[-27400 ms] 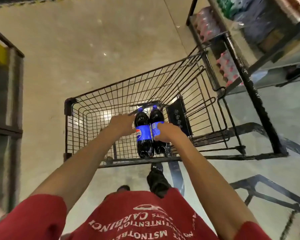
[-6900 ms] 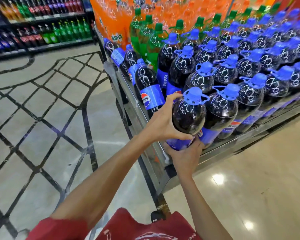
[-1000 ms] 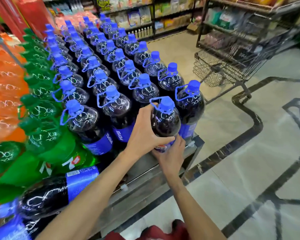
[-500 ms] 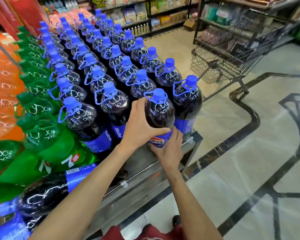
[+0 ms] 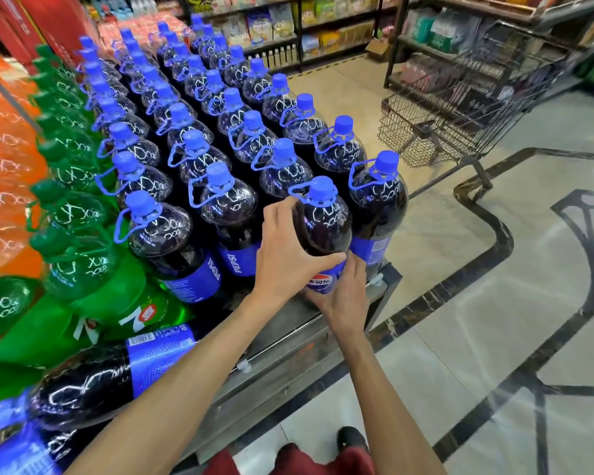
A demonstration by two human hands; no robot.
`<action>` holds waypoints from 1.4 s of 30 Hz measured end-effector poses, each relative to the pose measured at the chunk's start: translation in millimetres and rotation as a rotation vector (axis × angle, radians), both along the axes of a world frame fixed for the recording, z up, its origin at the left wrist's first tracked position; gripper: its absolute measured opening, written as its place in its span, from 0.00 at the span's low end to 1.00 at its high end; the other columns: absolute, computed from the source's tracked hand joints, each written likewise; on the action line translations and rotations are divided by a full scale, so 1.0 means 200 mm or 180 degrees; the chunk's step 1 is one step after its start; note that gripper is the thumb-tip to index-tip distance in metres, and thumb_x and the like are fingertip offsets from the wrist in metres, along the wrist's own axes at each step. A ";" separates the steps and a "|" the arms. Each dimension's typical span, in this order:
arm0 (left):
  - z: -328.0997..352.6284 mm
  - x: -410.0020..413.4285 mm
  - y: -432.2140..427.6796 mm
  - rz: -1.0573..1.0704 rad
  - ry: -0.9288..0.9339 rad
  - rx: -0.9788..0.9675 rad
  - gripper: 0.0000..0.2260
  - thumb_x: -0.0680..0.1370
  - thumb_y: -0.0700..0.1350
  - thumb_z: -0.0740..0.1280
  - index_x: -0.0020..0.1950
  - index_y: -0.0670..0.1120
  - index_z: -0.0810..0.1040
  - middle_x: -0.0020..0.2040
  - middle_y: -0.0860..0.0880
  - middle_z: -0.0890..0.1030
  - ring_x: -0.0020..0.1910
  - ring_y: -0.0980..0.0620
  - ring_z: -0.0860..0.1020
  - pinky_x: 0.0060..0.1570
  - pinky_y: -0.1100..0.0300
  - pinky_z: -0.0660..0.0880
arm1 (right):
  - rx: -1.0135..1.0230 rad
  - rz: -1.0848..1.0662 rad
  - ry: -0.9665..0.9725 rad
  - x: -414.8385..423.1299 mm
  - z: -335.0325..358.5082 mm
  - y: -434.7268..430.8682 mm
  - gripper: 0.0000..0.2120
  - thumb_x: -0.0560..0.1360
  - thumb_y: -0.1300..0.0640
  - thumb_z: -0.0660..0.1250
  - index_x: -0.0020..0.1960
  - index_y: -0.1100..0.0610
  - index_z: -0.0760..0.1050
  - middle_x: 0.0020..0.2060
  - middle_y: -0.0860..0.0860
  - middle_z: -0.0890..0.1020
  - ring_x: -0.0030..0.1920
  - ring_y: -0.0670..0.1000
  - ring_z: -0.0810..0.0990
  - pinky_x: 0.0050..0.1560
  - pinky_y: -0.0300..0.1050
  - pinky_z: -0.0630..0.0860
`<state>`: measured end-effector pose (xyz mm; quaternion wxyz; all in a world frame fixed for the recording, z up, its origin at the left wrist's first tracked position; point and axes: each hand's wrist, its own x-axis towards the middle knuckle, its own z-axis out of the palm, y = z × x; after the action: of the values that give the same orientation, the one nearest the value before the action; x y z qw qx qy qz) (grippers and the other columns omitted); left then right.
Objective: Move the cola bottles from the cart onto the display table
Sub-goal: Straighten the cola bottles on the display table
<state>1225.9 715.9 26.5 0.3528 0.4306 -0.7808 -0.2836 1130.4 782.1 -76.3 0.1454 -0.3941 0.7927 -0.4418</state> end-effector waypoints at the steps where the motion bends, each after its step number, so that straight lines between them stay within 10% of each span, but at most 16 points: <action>1: 0.00 0.00 0.00 0.0005 -0.0008 -0.0007 0.48 0.59 0.56 0.84 0.73 0.52 0.64 0.67 0.55 0.64 0.68 0.55 0.69 0.60 0.44 0.76 | -0.0012 0.0004 0.0003 0.00 0.00 0.00 0.52 0.60 0.40 0.81 0.76 0.51 0.60 0.68 0.46 0.68 0.68 0.49 0.70 0.55 0.50 0.76; 42: 0.03 0.12 0.00 -0.0456 -0.0022 0.0341 0.46 0.69 0.50 0.81 0.80 0.52 0.59 0.74 0.54 0.64 0.70 0.60 0.66 0.71 0.57 0.68 | 0.0524 0.0522 0.0414 -0.07 0.08 0.07 0.50 0.69 0.44 0.79 0.80 0.57 0.54 0.70 0.54 0.67 0.71 0.54 0.68 0.59 0.55 0.77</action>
<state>1249.8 716.8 31.7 0.3054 0.3929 -0.7945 -0.3480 1117.1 796.4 -61.2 0.1612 -0.4721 0.7991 -0.3355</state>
